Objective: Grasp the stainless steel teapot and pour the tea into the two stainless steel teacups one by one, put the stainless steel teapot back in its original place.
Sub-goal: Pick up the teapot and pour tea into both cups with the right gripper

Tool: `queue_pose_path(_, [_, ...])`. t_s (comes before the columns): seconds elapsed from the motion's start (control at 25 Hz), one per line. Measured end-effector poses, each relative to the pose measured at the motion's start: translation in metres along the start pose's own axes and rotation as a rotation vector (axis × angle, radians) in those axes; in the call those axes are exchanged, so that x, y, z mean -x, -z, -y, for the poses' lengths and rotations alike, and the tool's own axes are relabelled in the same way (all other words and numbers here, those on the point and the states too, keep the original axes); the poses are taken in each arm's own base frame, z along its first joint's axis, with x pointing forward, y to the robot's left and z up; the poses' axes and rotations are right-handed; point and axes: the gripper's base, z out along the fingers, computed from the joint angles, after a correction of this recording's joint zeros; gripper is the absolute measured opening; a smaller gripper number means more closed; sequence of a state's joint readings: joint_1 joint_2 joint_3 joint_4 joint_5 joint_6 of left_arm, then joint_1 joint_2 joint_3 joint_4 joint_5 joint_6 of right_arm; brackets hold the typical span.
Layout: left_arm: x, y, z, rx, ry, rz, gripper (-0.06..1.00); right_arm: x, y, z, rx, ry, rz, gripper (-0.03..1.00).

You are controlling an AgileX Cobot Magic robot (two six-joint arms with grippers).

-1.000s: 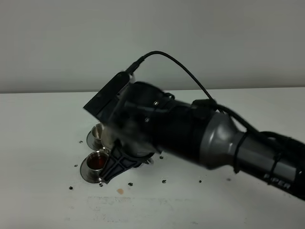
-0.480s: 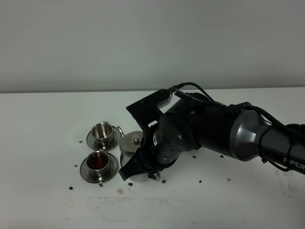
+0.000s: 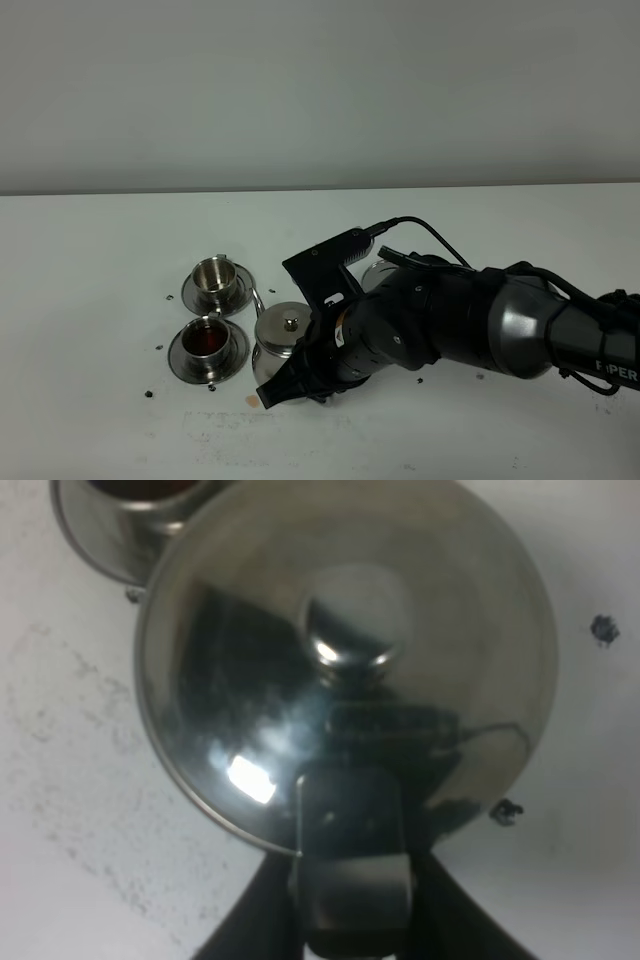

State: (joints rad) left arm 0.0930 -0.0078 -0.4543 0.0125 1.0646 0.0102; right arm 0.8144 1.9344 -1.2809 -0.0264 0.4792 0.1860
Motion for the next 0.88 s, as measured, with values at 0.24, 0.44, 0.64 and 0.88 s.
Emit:
queue_pose_path(0.24, [0.000,0.000,0.000,0.000,0.000,0.000,0.46,-0.006,-0.003,0.001,0.001,-0.003,-0.005,0.20])
queue_pose_path(0.44, [0.000,0.000,0.000,0.000,0.000,0.000,0.46,-0.006,-0.004,0.001,0.002,-0.004,0.001,0.20])
queue_pose_path(0.64, [0.000,0.000,0.000,0.000,0.000,0.000,0.46,-0.013,-0.007,0.002,0.001,-0.011,-0.008,0.20])
queue_pose_path(0.88, [0.000,0.000,0.000,0.000,0.000,0.000,0.46,-0.012,-0.007,0.002,0.002,-0.016,-0.001,0.20])
